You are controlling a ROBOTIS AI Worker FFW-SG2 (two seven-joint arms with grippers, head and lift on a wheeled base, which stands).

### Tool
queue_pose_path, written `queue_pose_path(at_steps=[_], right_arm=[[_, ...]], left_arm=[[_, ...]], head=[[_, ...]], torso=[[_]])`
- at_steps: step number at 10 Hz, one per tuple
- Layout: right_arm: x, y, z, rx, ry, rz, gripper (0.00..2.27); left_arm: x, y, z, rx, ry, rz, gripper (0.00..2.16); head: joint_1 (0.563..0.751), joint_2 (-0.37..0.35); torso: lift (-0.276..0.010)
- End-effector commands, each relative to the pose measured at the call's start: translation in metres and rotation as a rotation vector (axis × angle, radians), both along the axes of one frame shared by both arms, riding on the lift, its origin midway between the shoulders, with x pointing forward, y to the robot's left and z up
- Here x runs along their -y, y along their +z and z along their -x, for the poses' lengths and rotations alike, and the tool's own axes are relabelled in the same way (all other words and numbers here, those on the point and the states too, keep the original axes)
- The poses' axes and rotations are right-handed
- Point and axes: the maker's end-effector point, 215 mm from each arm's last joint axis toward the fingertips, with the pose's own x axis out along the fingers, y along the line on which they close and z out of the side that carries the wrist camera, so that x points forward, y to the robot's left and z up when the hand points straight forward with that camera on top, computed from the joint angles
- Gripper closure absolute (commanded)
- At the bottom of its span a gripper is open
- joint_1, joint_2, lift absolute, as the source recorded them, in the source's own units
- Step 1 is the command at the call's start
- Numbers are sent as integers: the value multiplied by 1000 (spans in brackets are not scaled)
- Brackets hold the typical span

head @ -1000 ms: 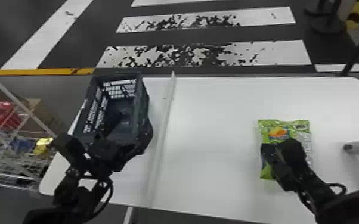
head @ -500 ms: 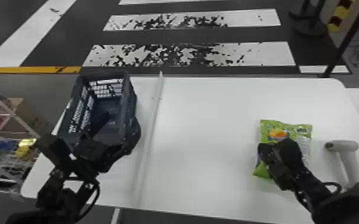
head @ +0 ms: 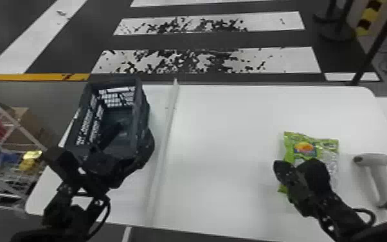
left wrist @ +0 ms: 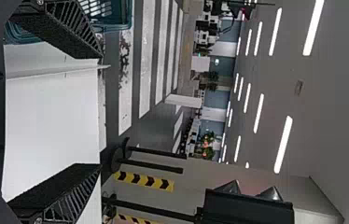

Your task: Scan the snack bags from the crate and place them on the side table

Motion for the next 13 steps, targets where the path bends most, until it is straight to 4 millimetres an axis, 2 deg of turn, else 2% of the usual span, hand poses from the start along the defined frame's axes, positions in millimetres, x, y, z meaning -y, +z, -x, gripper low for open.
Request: queue_pose_path(at_steps=[1, 3, 7, 11, 12, 13], right_arm=[[-1, -11, 8, -43, 5, 4, 2256], [2, -20, 19, -75, 5, 8, 2260], [13, -20, 24, -74, -3, 16, 2256], [18, -13, 25, -61, -10, 15, 2256], [17, -5, 25, -43, -9, 3, 2256], [15, 15, 24, -21, -31, -55, 1936]], left_arm=[[0, -2, 0, -3, 0, 0, 36], [-1, -3, 0, -4, 1, -1, 36], [1, -5, -1, -8, 0, 4, 36], [1, -4, -1, -5, 1, 4, 36], [0, -4, -1, -5, 0, 3, 36], [0, -4, -1, -5, 0, 3, 36]], head=[[695, 152], [695, 158], [695, 148], [695, 138], [695, 136], [695, 135]], torso=[[-50], [-50], [-50], [-50], [-50], [-50]])
